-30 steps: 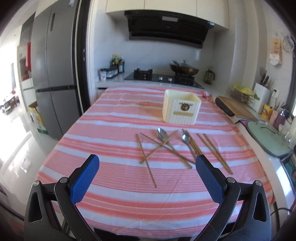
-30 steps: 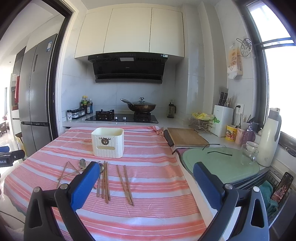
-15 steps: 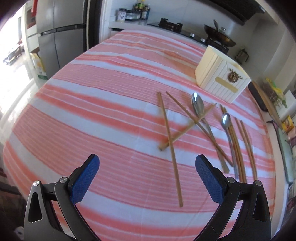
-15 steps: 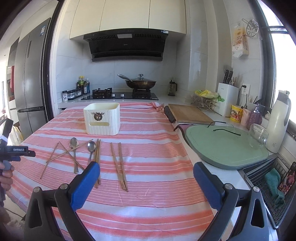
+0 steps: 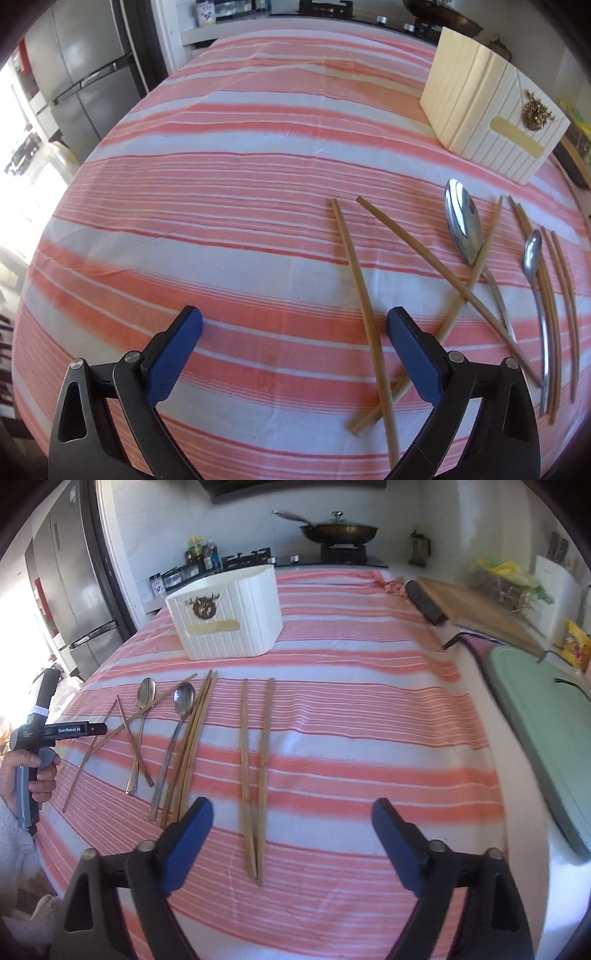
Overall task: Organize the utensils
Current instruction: 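Lower both tools toward the loose wooden chopsticks on the cloth, then close the right tool on one chopstick while the left tool grasps another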
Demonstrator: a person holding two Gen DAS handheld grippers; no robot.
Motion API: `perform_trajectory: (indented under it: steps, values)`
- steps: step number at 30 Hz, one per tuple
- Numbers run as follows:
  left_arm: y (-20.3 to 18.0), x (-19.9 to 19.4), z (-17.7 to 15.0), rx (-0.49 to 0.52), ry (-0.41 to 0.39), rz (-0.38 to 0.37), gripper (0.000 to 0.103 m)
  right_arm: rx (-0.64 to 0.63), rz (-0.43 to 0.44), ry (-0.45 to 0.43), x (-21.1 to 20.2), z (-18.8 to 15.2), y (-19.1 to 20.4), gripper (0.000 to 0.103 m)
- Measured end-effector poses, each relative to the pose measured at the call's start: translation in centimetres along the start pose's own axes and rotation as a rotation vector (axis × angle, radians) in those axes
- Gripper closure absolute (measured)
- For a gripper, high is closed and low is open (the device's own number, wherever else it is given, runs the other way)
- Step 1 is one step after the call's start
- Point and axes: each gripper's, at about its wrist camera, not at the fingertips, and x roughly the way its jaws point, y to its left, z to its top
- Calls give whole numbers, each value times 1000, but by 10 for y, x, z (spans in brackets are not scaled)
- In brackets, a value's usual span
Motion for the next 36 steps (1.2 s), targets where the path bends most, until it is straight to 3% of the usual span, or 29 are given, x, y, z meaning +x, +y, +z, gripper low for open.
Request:
perform_trajectory:
  steps: [5, 7, 9, 12, 16, 20, 22, 24, 25, 26, 27, 30, 33, 36]
  values:
    - [1, 4, 6, 45, 14, -7, 3, -22, 26, 115, 59, 32, 4, 54]
    - [2, 3, 6, 69, 20, -15, 4, -47, 47, 156, 77, 39, 8, 70]
    - [5, 2, 6, 92, 27, -28, 9, -88, 45, 167, 86, 42, 15, 74]
    - [11, 0, 9, 138, 38, -46, 20, -114, -1, 216, 87, 45, 14, 91]
    - [22, 1, 16, 176, 65, -51, 24, -99, -33, 287, 79, 43, 4, 92]
    - [23, 9, 27, 172, 99, -67, 30, -113, -11, 343, 87, 54, 4, 88]
    - [18, 11, 35, 170, 108, -69, 42, -140, -12, 360, 98, 67, 7, 86]
    - [14, 14, 45, 162, 118, -86, 73, -153, -15, 364, 110, 84, 10, 83]
    - [12, 15, 49, 155, 125, -100, 79, -148, -6, 362, 117, 94, 12, 81]
    - [10, 18, 54, 147, 132, -115, 93, -139, 7, 361, 125, 103, 13, 79]
    - [10, 20, 56, 136, 137, -130, 95, -133, 14, 352, 131, 111, 14, 79]
    - [15, 24, 65, 95, 130, -156, 99, -141, 3, 335, 147, 130, 20, 96]
    - [25, 15, 71, 36, 97, -187, 99, -86, 20, 296, 142, 141, 20, 96]
    - [35, -16, 74, 18, 11, -221, 100, -78, 35, 180, 108, 149, 24, 96]
